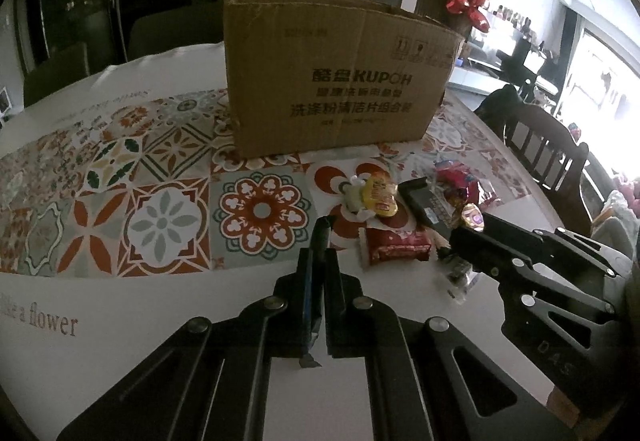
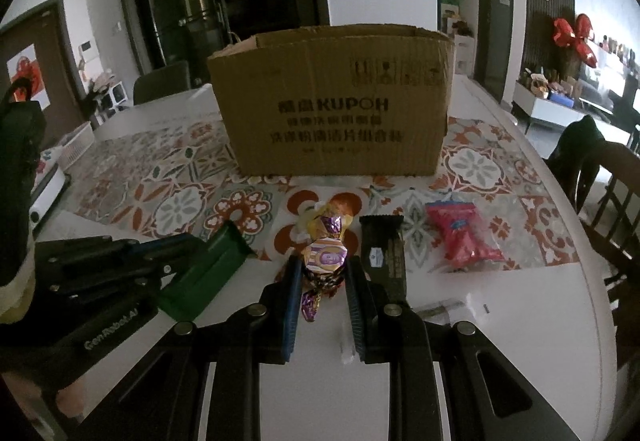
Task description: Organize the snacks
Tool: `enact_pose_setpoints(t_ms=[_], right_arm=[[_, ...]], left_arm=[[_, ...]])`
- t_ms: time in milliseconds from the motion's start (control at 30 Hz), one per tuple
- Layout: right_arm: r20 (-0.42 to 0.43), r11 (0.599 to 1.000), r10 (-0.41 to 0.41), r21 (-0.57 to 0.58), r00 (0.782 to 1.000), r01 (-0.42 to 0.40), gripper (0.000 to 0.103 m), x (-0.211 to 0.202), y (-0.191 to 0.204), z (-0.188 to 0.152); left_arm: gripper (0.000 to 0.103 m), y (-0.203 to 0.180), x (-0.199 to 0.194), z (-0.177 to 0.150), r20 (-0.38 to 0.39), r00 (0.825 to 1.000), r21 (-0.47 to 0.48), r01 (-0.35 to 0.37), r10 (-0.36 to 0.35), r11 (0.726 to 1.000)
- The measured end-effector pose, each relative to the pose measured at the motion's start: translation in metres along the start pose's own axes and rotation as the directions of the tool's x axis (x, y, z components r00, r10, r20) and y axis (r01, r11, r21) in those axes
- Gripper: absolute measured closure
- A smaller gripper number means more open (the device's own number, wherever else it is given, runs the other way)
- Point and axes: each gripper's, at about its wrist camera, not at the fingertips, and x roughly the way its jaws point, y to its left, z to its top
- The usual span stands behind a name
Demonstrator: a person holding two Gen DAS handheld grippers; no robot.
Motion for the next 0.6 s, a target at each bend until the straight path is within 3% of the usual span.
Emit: enact_pose_setpoints(t_ms=[133,367,600], right_arm=[[-0.007,1.0,0.012,0.021,1.0,-0.012,0.08,0.0044,-0.0016,-0.0026],[0.003,0.999,0.041,0.029,0.999,-0.041,0.08,0.0036,0.0033,-0.0033],[0.003,0.998,0.052,0.033,0.999,-0.053,0.08,0.0034,0.0058,-0.0048]], left_arm=[[0.101,0.0019,-0.0012,0.0002,0.011,1.0,-0.001,0.001,-0.001,1.0],[0.101,0.0015,-0.0096,0.0017,0.061,0.998,0.015,-0.014,0.013,1.0],[0.101,0.0059,-0.0085,-0.0072,0.04,0.999,0.03,-0.018,0.017,0.999]])
